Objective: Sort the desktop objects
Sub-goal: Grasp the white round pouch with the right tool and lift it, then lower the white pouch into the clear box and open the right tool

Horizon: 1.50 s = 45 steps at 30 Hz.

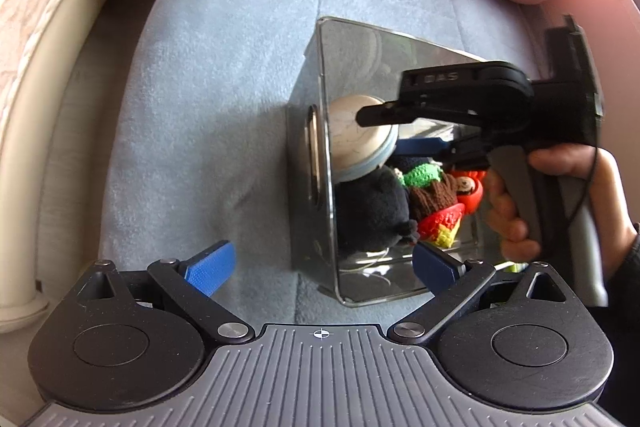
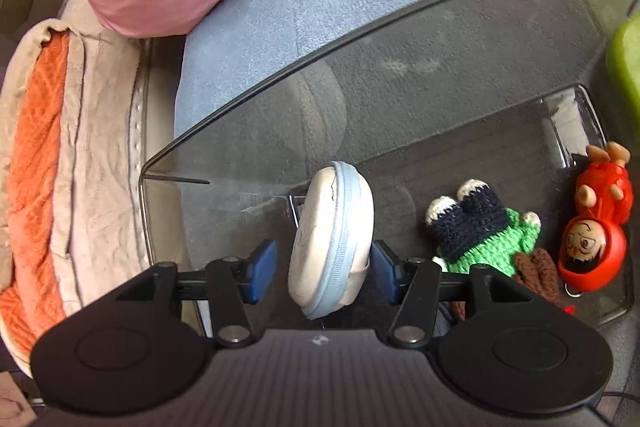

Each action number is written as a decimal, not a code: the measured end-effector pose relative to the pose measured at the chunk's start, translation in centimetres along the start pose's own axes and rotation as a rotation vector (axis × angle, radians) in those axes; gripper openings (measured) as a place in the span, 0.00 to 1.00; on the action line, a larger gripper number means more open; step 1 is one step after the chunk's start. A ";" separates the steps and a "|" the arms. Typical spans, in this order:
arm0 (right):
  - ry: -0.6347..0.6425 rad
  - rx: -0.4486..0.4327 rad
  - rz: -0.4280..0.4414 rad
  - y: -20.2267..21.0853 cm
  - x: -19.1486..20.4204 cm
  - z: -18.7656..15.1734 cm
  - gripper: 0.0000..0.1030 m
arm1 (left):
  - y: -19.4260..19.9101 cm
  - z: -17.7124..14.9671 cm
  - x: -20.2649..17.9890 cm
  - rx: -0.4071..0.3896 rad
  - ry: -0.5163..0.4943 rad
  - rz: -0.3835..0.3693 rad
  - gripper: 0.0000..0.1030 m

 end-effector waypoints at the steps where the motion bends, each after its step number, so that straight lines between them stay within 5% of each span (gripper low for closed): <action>1: -0.012 0.003 0.013 0.1 -0.3 0.2 0.54 | -0.1 0.1 -0.1 0.002 0.001 -0.001 0.97; 10: -0.003 -0.018 0.147 6.5 -2.2 2.0 0.56 | -0.6 1.3 -0.2 -0.022 0.102 -0.060 0.97; 15: 0.352 -0.096 -0.009 12.4 -2.7 1.2 0.56 | -1.9 3.0 -0.3 -0.020 0.222 -0.190 0.97; 18: 0.461 -0.207 -0.152 15.2 -4.6 1.5 0.55 | -3.5 4.4 0.0 -0.038 0.290 -0.213 0.97; 23: 0.308 -0.330 -0.140 16.4 -9.2 2.4 0.54 | -5.4 4.7 0.4 -0.035 0.335 -0.173 0.97; 26: 0.276 -0.338 -0.145 14.8 -11.0 3.0 0.45 | -6.2 4.2 0.1 -0.035 0.325 -0.164 0.94; 30: 0.240 -0.338 -0.122 13.0 -12.5 3.7 0.36 | -6.7 4.1 0.1 -0.059 0.316 -0.129 0.70; 32: 0.211 -0.327 -0.088 12.6 -13.0 3.9 0.15 | -6.9 4.2 0.8 -0.080 0.348 -0.119 0.61; 36: 0.155 -0.305 -0.019 11.8 -13.8 4.3 0.13 | -6.8 4.0 1.4 -0.077 0.326 -0.091 0.39; 42: 0.198 -0.280 -0.042 13.4 -13.2 1.0 0.11 | -3.2 1.3 0.7 -0.042 0.161 -0.067 0.39; 45: 0.214 -0.201 -0.034 14.5 -13.3 -3.0 0.11 | -1.8 -1.1 1.3 -0.001 0.151 -0.074 0.47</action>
Point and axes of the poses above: each gripper's, at about its wrist camera, not at the fingertips, and y roughly against the way its jaws point, x to its left, z to its top, the point moved 6 cm from there along -y, roughly the way its jaws point, and after that the axes turned 9 degrees about -x, right-handed, at the moved point
